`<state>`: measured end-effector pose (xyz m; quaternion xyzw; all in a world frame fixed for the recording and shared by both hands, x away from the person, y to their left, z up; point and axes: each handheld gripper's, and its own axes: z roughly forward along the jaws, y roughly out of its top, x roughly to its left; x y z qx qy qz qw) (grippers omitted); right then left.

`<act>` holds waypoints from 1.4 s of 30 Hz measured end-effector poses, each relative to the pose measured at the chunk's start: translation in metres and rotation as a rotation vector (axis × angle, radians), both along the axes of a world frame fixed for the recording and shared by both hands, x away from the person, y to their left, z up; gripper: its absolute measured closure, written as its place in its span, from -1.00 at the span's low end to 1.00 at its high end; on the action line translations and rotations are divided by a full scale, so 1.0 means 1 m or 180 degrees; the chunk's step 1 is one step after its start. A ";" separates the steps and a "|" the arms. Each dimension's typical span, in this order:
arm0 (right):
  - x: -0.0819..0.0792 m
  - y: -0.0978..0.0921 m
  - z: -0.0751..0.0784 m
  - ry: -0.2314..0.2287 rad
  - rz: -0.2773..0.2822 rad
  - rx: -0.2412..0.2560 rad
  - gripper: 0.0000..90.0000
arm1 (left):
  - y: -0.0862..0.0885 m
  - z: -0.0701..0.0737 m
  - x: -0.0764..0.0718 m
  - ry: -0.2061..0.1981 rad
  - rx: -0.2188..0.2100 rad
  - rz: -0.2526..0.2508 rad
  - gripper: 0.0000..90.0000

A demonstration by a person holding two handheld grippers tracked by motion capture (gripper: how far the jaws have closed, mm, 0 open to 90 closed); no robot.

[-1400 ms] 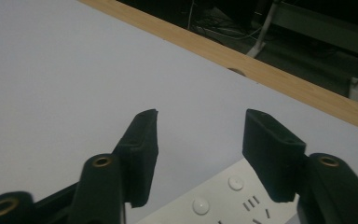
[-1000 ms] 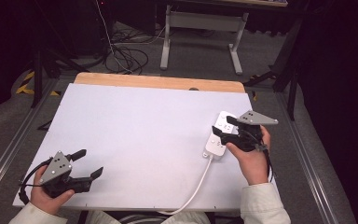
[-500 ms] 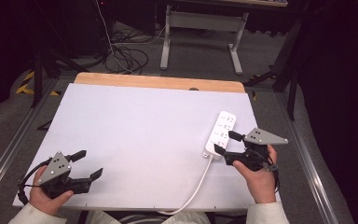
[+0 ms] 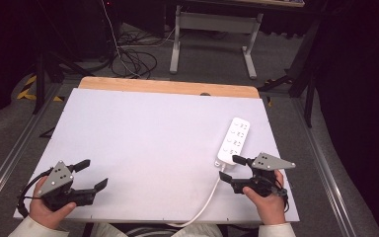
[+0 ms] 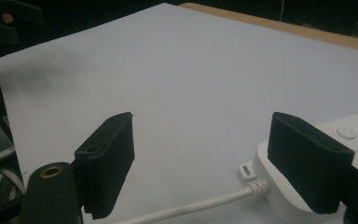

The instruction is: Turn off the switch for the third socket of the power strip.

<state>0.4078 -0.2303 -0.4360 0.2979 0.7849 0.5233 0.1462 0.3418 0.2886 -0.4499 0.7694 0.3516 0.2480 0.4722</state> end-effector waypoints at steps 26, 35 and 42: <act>-0.011 -0.002 -0.050 -0.0044 -0.0209 -0.0363 -0.54 | 0.005 -0.011 0.007 0.0192 -0.0008 0.0032 -0.63; -0.013 -0.006 -0.044 -0.0208 -0.0261 -0.0355 -0.54 | 0.003 -0.010 0.006 0.0073 0.0014 0.0019 -0.62; -0.014 -0.006 -0.042 -0.0272 -0.0270 -0.0354 -0.54 | 0.004 -0.009 0.006 0.0121 0.0016 0.0063 -0.62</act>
